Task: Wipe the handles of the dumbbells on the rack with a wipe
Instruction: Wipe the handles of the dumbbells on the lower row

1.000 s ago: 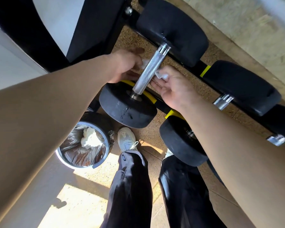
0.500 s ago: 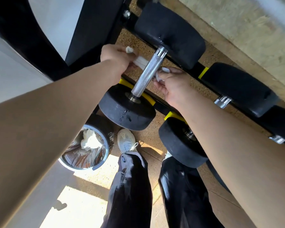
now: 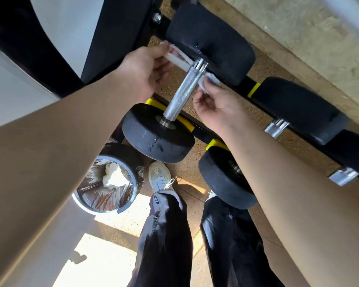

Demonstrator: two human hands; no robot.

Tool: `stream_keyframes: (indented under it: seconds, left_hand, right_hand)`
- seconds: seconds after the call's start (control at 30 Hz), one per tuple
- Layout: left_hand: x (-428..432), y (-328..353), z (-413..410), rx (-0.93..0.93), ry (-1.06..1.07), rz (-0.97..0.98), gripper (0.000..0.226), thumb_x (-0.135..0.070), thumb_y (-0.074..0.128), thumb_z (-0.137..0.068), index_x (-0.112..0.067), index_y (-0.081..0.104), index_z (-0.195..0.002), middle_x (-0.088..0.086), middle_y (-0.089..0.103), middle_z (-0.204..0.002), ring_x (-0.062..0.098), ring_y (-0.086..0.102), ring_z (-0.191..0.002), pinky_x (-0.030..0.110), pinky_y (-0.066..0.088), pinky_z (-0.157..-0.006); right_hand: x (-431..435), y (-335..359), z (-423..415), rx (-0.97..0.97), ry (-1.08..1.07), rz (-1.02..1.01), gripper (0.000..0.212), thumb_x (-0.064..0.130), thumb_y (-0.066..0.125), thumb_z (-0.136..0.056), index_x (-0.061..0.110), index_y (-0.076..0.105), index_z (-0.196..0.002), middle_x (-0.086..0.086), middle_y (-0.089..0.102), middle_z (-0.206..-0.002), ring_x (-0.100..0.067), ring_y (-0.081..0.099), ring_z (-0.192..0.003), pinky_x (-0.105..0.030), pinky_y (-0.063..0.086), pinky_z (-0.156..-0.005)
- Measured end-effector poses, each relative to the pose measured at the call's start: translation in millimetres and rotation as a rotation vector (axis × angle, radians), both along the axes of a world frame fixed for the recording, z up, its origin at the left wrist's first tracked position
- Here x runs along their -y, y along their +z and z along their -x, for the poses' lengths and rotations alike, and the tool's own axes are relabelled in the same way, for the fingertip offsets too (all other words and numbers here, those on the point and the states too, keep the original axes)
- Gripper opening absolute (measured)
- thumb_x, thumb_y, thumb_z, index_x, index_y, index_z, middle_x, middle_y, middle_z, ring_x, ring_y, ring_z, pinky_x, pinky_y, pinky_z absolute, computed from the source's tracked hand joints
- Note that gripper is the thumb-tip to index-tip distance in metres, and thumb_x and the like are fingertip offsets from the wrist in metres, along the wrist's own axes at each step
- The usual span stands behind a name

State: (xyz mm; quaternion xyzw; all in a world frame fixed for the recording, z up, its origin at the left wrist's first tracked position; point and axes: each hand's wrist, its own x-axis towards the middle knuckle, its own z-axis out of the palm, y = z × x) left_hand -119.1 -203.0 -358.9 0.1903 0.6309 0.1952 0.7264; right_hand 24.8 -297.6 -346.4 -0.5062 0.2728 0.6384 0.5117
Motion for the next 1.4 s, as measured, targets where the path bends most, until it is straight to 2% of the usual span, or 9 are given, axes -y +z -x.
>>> stream_keyframes:
  seconds: [0.3, 0.4, 0.5, 0.67, 0.73, 0.87, 1.0, 1.13, 1.4]
  left_hand:
    - [15, 2, -15, -0.123, -0.191, -0.014, 0.028, -0.019, 0.078, -0.082, -0.009, 0.073, -0.108, 0.003, 0.074, -0.096, 0.018, 0.071, -0.084, 0.034, 0.059, -0.082]
    - [15, 9, -8, -0.085, -0.242, -0.039, 0.008, -0.019, 0.061, -0.078, -0.013, 0.068, -0.08, 0.004, 0.072, -0.098, 0.016, 0.062, -0.085, 0.028, 0.053, -0.076]
    - [15, 8, 2, -0.086, -0.163, -0.053, 0.025, -0.023, 0.049, -0.08, -0.02, 0.05, -0.056, 0.004, 0.075, -0.098, 0.015, 0.059, -0.082, 0.028, 0.049, -0.079]
    - [21, 0, 2, -0.228, -0.355, -0.069, 0.025, -0.033, 0.072, -0.072, -0.015, 0.077, -0.089, 0.003, 0.073, -0.096, 0.015, 0.064, -0.08, 0.028, 0.052, -0.072]
    - [19, 4, 2, -0.276, -0.401, -0.067, 0.025, -0.038, 0.07, -0.08, -0.018, 0.078, -0.092, 0.0, 0.071, -0.09, 0.013, 0.063, -0.076, 0.025, 0.05, -0.066]
    - [7, 12, 6, -0.458, -0.378, -0.045, 0.022, -0.022, 0.058, -0.079, -0.019, 0.059, -0.057, -0.006, 0.057, -0.056, 0.009, 0.052, -0.055, 0.02, 0.037, -0.053]
    - [7, 11, 18, -0.585, -0.444, -0.05, 0.012, -0.017, 0.062, -0.072, -0.019, 0.059, -0.061, 0.0, 0.057, -0.072, 0.011, 0.05, -0.062, 0.019, 0.037, -0.052]
    - [20, 4, 26, -0.409, -0.665, -0.107, 0.013, -0.037, 0.071, -0.083, -0.026, 0.077, -0.084, 0.0, 0.069, -0.099, 0.015, 0.056, -0.089, 0.027, 0.042, -0.07]
    - [22, 9, 56, -0.759, -0.717, -0.107, 0.016, -0.024, 0.066, -0.073, -0.012, 0.056, -0.074, 0.005, 0.044, -0.076, 0.018, 0.039, -0.067, 0.03, 0.029, -0.056]
  right_hand:
    - [31, -8, -26, 0.028, -0.138, -0.01, 0.012, 0.006, 0.065, -0.093, -0.003, 0.066, -0.1, -0.009, 0.059, -0.078, -0.01, 0.057, -0.057, -0.018, 0.048, -0.051]
    - [25, -3, -15, 0.005, -0.094, -0.069, 0.009, 0.005, 0.065, -0.093, -0.003, 0.066, -0.097, -0.013, 0.064, -0.08, -0.012, 0.06, -0.06, -0.018, 0.051, -0.057]
    - [10, 4, -2, 0.02, -0.027, -0.071, 0.007, 0.004, 0.066, -0.092, -0.002, 0.067, -0.094, -0.013, 0.065, -0.084, -0.012, 0.06, -0.064, -0.019, 0.052, -0.061]
    - [41, -5, -30, 0.083, 0.008, -0.001, 0.011, 0.006, 0.064, -0.093, -0.002, 0.067, -0.1, -0.011, 0.062, -0.086, -0.009, 0.056, -0.06, -0.017, 0.048, -0.056]
    - [53, -8, -32, 0.105, 0.07, 0.01, 0.017, 0.007, 0.063, -0.094, -0.001, 0.065, -0.109, -0.01, 0.061, -0.088, -0.008, 0.054, -0.063, -0.017, 0.048, -0.058]
    - [38, -16, -8, 0.144, 0.224, -0.024, 0.018, 0.009, 0.067, -0.092, 0.002, 0.066, -0.109, -0.016, 0.064, -0.118, -0.011, 0.059, -0.077, -0.018, 0.053, -0.065]
    - [38, -27, -9, 0.218, 0.268, 0.049, 0.012, 0.007, 0.067, -0.092, 0.002, 0.066, -0.103, -0.015, 0.064, -0.107, -0.013, 0.061, -0.078, -0.016, 0.053, -0.061]
    - [70, -34, -27, 0.391, 0.455, 0.133, 0.015, 0.004, 0.069, -0.091, 0.003, 0.069, -0.106, -0.011, 0.067, -0.095, -0.013, 0.064, -0.077, -0.017, 0.052, -0.064]
    - [42, -32, 20, 0.789, 0.983, -0.044, 0.011, 0.002, 0.08, -0.08, 0.009, 0.071, -0.078, -0.005, 0.07, -0.077, -0.012, 0.061, -0.06, -0.02, 0.049, -0.049]
